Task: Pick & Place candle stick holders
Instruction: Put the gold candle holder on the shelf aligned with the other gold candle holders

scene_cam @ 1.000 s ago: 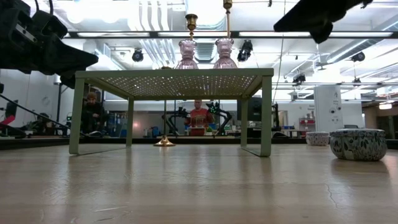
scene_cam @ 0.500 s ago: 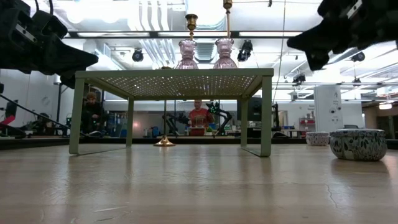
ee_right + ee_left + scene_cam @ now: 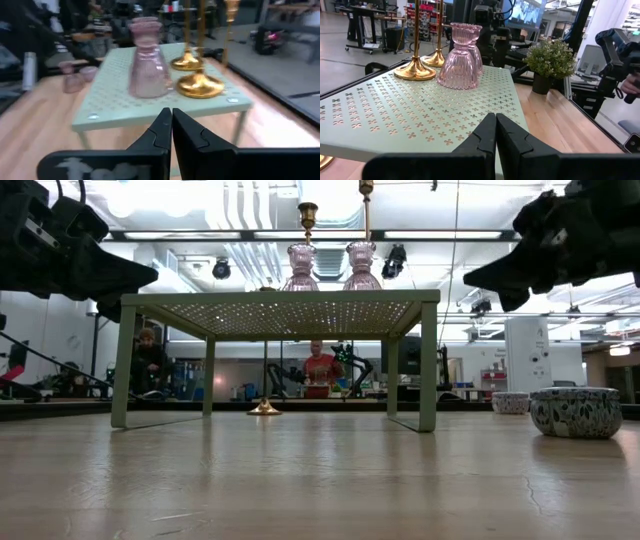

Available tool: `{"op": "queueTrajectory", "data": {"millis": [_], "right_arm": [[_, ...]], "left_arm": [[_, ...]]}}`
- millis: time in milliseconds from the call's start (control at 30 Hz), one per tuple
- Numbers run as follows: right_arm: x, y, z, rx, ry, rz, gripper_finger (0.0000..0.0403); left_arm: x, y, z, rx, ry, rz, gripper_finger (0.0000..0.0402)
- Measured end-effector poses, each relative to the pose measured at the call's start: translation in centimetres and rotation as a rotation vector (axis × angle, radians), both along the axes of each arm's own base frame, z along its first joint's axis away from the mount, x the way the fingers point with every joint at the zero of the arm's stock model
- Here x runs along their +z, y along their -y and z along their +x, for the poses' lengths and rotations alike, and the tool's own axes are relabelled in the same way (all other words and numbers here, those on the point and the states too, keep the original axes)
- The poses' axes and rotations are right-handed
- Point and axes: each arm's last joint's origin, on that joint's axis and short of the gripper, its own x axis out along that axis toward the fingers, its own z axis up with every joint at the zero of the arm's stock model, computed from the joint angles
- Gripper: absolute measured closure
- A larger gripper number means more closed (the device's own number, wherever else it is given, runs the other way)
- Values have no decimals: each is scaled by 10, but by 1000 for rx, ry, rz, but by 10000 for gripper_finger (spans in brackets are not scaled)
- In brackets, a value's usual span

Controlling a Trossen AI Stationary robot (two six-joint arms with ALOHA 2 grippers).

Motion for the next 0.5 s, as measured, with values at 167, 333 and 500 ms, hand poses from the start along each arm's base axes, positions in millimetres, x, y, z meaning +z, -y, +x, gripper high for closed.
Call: {"op": "queueTrajectory", "data": {"millis": [167, 333, 500], "right_arm": [[-4, 1, 0, -40, -2, 65, 394], [-10, 1, -2, -55, -5, 150, 394], [-3, 1, -4, -47, 54, 91, 394]], "left_arm": [[0, 0, 0, 0, 0, 0, 388], [0, 0, 0, 0, 0, 0, 388], [0, 0, 0, 0, 0, 0, 388]]}}
